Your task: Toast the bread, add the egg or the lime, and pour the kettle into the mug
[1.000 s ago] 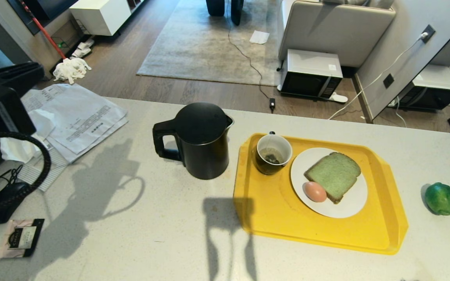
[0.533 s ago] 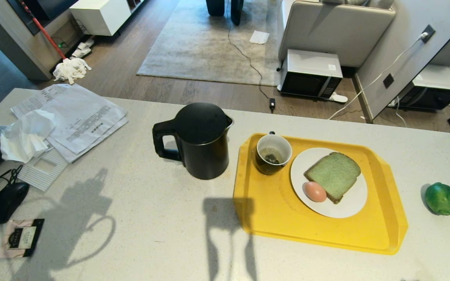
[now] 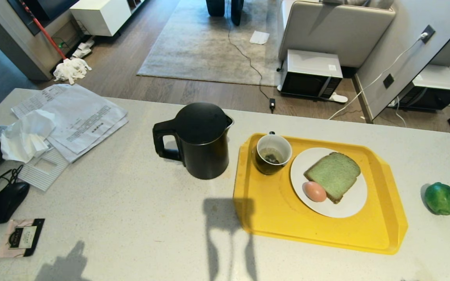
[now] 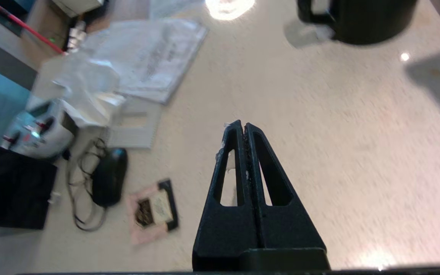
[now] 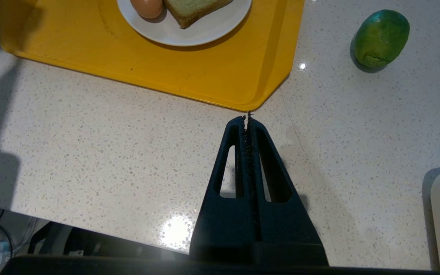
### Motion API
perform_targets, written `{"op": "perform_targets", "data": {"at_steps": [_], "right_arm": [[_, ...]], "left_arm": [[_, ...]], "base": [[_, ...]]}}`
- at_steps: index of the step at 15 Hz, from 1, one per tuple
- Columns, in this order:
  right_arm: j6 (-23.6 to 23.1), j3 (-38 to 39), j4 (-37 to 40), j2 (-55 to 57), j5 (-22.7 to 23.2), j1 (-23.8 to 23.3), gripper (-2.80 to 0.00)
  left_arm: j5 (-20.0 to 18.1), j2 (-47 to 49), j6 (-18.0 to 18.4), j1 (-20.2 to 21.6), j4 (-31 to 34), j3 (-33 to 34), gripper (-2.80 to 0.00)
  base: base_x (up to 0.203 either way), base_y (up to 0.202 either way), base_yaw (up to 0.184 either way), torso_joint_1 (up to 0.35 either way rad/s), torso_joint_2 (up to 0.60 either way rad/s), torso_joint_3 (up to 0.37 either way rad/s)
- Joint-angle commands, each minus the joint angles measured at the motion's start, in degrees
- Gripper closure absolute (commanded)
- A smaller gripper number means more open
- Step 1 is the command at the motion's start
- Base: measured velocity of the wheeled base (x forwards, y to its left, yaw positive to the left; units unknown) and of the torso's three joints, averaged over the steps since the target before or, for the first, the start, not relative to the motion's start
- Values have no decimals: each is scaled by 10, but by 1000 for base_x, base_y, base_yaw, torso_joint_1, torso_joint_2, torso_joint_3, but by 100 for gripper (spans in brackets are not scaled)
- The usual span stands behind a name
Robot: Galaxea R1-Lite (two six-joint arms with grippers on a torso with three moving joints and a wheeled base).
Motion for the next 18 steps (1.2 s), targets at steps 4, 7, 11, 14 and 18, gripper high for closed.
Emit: {"op": "perform_targets", "data": {"at_steps": [4, 7, 11, 14, 18], "right_arm": [[0, -1, 0, 0, 0, 0, 0], [0, 0, 0, 0, 0, 0, 0], [0, 0, 0, 0, 0, 0, 0], [0, 0, 0, 0, 0, 0, 0], [0, 0, 0, 0, 0, 0, 0]], "left_arm": [[12, -150, -38, -4, 158, 37, 0], [20, -160, -117, -3, 170, 38, 0], [29, -160, -150, -3, 166, 45, 0], [30, -160, -153, -2, 165, 45, 0], [30, -160, -171, -2, 166, 45, 0]], "base": [[0, 0, 0, 0, 0, 0], [0, 0, 0, 0, 0, 0], [0, 0, 0, 0, 0, 0], [0, 0, 0, 0, 0, 0], [0, 0, 0, 0, 0, 0]]}}
